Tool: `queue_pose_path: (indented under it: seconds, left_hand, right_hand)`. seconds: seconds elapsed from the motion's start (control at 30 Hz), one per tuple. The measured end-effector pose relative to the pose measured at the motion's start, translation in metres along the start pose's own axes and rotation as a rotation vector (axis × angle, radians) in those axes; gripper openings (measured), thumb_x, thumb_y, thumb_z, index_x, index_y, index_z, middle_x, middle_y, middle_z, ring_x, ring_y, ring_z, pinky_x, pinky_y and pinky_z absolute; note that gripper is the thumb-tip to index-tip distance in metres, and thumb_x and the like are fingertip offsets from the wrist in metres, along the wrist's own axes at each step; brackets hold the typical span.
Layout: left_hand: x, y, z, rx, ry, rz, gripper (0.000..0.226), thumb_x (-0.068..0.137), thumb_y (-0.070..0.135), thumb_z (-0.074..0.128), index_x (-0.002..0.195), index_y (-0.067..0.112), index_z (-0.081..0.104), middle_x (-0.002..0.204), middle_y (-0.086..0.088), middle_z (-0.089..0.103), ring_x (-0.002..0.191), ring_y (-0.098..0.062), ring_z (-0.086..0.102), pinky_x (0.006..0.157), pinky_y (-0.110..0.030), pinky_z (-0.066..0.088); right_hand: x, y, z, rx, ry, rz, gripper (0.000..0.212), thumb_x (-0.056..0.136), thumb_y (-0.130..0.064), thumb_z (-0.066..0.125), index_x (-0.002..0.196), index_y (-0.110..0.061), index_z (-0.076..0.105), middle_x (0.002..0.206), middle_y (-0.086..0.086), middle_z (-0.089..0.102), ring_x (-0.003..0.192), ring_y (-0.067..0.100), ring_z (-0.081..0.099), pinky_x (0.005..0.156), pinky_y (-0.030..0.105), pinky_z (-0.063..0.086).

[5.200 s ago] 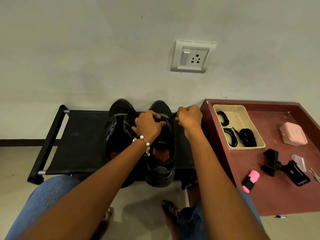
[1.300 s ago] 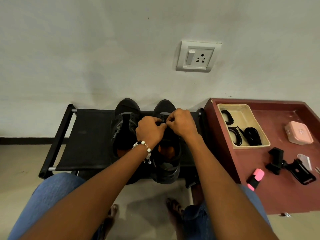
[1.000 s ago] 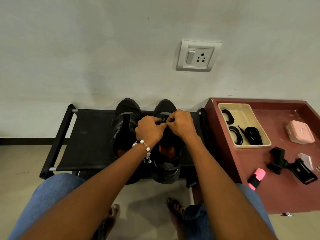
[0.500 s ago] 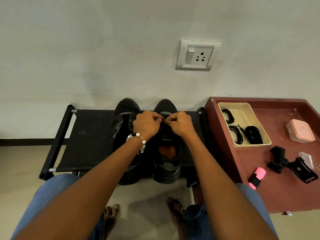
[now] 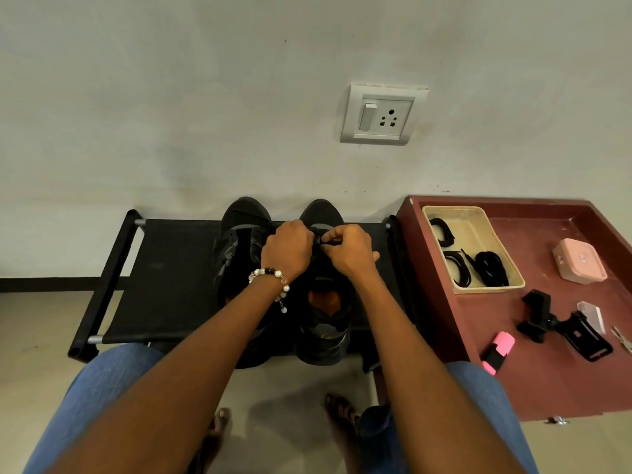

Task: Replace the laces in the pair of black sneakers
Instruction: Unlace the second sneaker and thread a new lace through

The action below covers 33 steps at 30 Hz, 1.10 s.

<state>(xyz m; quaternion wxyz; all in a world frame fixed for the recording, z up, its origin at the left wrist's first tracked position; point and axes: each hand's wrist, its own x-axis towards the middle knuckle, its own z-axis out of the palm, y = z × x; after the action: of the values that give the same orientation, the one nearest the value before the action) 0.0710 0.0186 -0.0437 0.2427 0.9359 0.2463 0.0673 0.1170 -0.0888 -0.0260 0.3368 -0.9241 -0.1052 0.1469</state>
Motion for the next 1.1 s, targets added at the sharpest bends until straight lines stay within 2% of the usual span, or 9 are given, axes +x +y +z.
queue_pose_path:
  seconds: [0.17, 0.33, 0.43, 0.53, 0.67, 0.77, 0.83, 0.93, 1.1]
  left_hand:
    - [0.013, -0.004, -0.011, -0.316, 0.019, -0.177, 0.037, 0.099, 0.022, 0.038, 0.082, -0.006, 0.056, 0.079, -0.017, 0.060, 0.076, -0.034, 0.061, 0.062, -0.040, 0.047]
    - [0.013, 0.019, -0.072, -1.273, 0.086, -0.455, 0.025, 0.102, 0.015, 0.035, 0.084, 0.009, 0.051, 0.086, -0.011, 0.065, 0.067, -0.023, 0.066, 0.067, -0.037, 0.056]
    - [0.012, 0.023, -0.109, -1.672, 0.151, -0.380, 0.017, 0.099, 0.011, 0.041, 0.084, 0.009, 0.049, 0.070, -0.008, 0.058, 0.051, -0.021, 0.057, 0.063, -0.038, 0.058]
    - [0.011, 0.020, -0.114, -1.451, 0.116, -0.258, 0.018, 0.095, 0.012, 0.050, 0.078, 0.012, 0.053, 0.062, -0.001, 0.051, 0.043, -0.012, 0.036, 0.046, -0.026, 0.038]
    - [0.003, 0.011, -0.083, -0.406, -0.035, 0.073, 0.010, 0.090, 0.024, 0.065, 0.088, 0.016, 0.071, 0.073, 0.007, 0.062, 0.066, -0.008, 0.059, 0.062, -0.014, 0.044]
    - [0.002, 0.003, -0.055, 0.032, -0.258, 0.116, 0.018, 0.086, 0.026, 0.071, 0.095, 0.011, 0.076, 0.095, -0.005, 0.071, 0.091, -0.022, 0.066, 0.085, -0.031, 0.053]
    - [0.002, 0.002, -0.048, 0.134, -0.272, 0.064, 0.021, 0.085, 0.028, 0.072, 0.088, 0.008, 0.074, 0.094, -0.012, 0.070, 0.086, -0.029, 0.067, 0.082, -0.040, 0.055]
    - [0.007, 0.002, -0.051, -0.057, -0.222, -0.057, 0.027, 0.087, 0.025, 0.066, 0.080, 0.000, 0.070, 0.083, -0.016, 0.068, 0.074, -0.031, 0.064, 0.069, -0.037, 0.055]
    - [0.008, 0.015, -0.085, -1.123, -0.195, -0.302, 0.019, 0.093, 0.016, 0.051, 0.077, 0.013, 0.061, 0.082, -0.006, 0.067, 0.074, -0.019, 0.061, 0.053, -0.026, 0.031]
  right_hand:
    - [-0.025, -0.002, -0.004, -0.245, 0.185, 0.027, 0.037, 0.084, -0.026, 0.071, 0.117, -0.021, 0.057, 0.128, 0.006, 0.044, 0.126, 0.029, 0.035, 0.099, 0.046, 0.031]
    - [-0.043, 0.007, 0.012, -0.123, 0.242, 0.094, 0.032, 0.087, -0.019, 0.065, 0.114, -0.007, 0.054, 0.119, 0.014, 0.054, 0.112, 0.034, 0.053, 0.091, 0.049, 0.047]
    - [-0.045, 0.008, 0.013, 0.005, 0.232, 0.179, 0.032, 0.084, -0.015, 0.064, 0.113, -0.004, 0.054, 0.117, 0.016, 0.056, 0.110, 0.035, 0.053, 0.090, 0.050, 0.049]
    - [-0.044, 0.007, 0.011, 0.026, 0.224, 0.228, 0.037, 0.085, -0.019, 0.066, 0.116, -0.002, 0.053, 0.120, 0.017, 0.055, 0.113, 0.035, 0.052, 0.092, 0.051, 0.048]
    - [-0.043, 0.006, 0.011, 0.035, 0.210, 0.253, 0.039, 0.086, -0.019, 0.064, 0.118, 0.000, 0.053, 0.123, 0.018, 0.053, 0.116, 0.035, 0.050, 0.094, 0.049, 0.048]
    - [-0.042, 0.006, 0.011, 0.036, 0.194, 0.274, 0.040, 0.086, -0.021, 0.063, 0.118, 0.000, 0.053, 0.125, 0.018, 0.051, 0.117, 0.036, 0.049, 0.094, 0.051, 0.047]
    - [-0.041, 0.007, 0.012, 0.050, 0.183, 0.280, 0.038, 0.086, -0.021, 0.062, 0.117, 0.001, 0.054, 0.124, 0.018, 0.050, 0.115, 0.037, 0.050, 0.094, 0.052, 0.047]
    - [-0.041, 0.007, 0.012, 0.064, 0.167, 0.276, 0.036, 0.086, -0.018, 0.060, 0.115, 0.001, 0.054, 0.124, 0.019, 0.050, 0.113, 0.037, 0.050, 0.093, 0.051, 0.048]
    - [-0.040, 0.007, 0.012, 0.069, 0.157, 0.276, 0.040, 0.084, -0.017, 0.060, 0.119, 0.002, 0.052, 0.125, 0.019, 0.050, 0.114, 0.035, 0.050, 0.093, 0.048, 0.049]
